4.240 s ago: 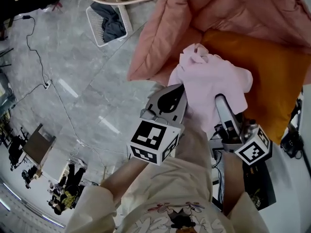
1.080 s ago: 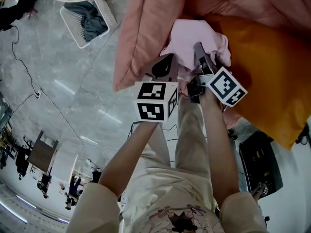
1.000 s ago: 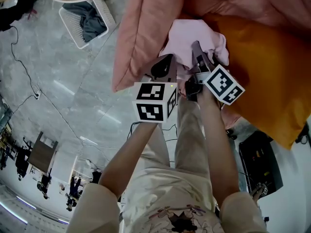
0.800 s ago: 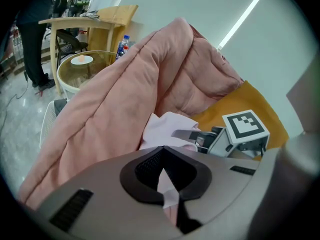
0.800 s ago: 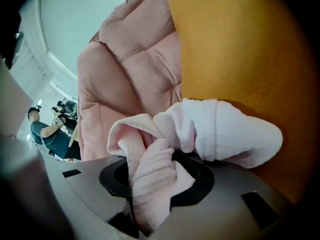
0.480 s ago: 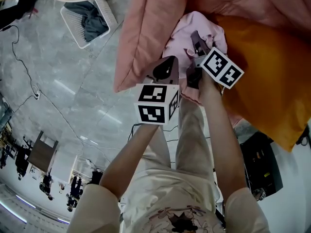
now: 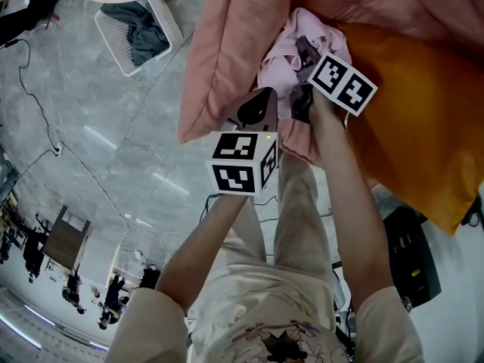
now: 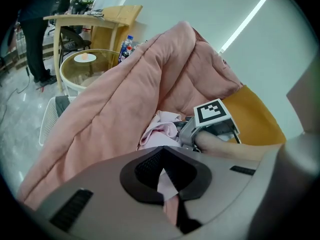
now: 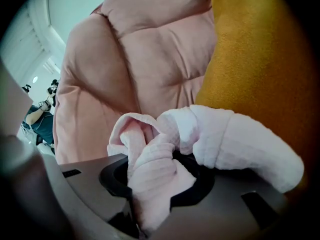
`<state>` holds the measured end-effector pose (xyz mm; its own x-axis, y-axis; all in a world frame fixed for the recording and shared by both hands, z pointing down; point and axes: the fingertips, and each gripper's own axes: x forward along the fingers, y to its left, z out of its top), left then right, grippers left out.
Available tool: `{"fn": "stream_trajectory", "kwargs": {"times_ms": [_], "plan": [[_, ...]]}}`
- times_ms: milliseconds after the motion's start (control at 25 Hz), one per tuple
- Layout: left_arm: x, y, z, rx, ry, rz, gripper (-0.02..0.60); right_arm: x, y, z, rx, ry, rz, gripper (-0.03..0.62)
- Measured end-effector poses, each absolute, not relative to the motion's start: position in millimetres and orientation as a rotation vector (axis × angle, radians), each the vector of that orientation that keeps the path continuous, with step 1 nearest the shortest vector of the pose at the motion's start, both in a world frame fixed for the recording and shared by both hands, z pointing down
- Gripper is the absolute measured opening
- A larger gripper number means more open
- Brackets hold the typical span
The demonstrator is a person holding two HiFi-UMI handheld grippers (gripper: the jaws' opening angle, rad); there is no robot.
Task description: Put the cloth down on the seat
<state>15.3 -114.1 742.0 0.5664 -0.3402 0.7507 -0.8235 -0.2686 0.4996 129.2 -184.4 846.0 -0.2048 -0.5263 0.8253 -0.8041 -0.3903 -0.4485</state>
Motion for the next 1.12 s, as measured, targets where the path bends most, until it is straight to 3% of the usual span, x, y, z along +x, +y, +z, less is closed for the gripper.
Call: {"fn": "stream_trajectory", "kwargs": {"times_ms": [360,760,1120], "plan": [[12,-108,736,1.864,-0.953,0.635,0.005,128,-185,848,1.771,-1.588,1.619,0.172],[9,-110,703,1.893,-0.973,0.623,0.005,129,-170,805,1.770,-1.651,1.855,0.244],[2,-105,646,1.927,-0.977,0.597,0.005,129,-141,766,1.820,-1.577,1.912,0.252]]}}
